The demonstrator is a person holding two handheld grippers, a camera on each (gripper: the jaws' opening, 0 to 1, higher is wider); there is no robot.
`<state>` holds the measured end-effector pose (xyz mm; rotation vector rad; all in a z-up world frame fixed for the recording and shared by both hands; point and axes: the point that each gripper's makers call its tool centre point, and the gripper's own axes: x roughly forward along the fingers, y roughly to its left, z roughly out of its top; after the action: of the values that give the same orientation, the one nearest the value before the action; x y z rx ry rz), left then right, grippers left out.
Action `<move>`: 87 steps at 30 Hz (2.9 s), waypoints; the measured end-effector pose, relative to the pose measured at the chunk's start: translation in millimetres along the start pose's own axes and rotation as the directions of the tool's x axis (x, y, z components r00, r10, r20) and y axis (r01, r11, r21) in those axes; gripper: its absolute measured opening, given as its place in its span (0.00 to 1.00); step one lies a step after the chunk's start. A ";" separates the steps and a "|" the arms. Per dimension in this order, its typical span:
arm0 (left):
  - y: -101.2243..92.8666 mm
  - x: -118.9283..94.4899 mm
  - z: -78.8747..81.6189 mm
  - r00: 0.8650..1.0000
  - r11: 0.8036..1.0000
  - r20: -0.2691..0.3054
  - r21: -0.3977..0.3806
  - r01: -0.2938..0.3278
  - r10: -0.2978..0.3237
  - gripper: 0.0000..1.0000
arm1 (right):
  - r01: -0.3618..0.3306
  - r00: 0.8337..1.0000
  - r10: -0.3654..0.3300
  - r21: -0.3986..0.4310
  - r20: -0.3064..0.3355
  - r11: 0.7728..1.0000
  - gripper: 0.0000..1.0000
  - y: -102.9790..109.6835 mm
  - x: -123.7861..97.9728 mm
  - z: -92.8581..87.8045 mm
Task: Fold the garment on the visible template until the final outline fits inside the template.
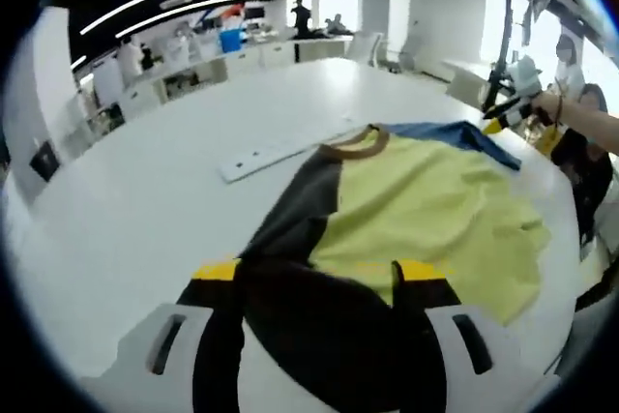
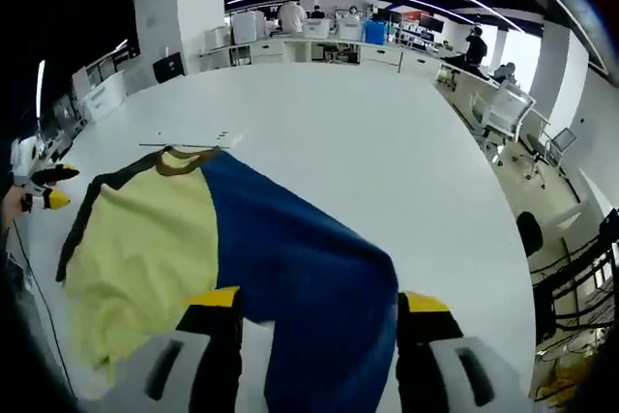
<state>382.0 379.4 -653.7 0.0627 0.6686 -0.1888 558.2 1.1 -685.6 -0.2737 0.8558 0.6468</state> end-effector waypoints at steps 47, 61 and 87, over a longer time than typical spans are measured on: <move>-33.5 -22.3 -108.9 0.978 0.990 -0.201 -0.112 -0.082 0.058 0.00 | -0.205 0.975 0.193 -0.113 -0.108 0.972 0.58 148.7 -50.0 -120.1; 47.1 -50.3 -126.1 0.939 0.957 -0.239 -0.091 -0.275 0.247 0.00 | -0.206 0.975 0.195 -0.100 -0.108 0.973 0.57 150.6 -53.7 -122.7; -42.9 -58.4 -73.9 0.998 1.000 -0.062 -0.014 -0.027 0.026 0.35 | -0.214 0.973 0.207 -0.070 -0.100 0.974 0.53 160.3 -62.5 -125.2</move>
<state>283.8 355.0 -675.1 0.0629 0.7300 -0.1571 350.9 40.7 -712.4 -0.2896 0.9567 0.8736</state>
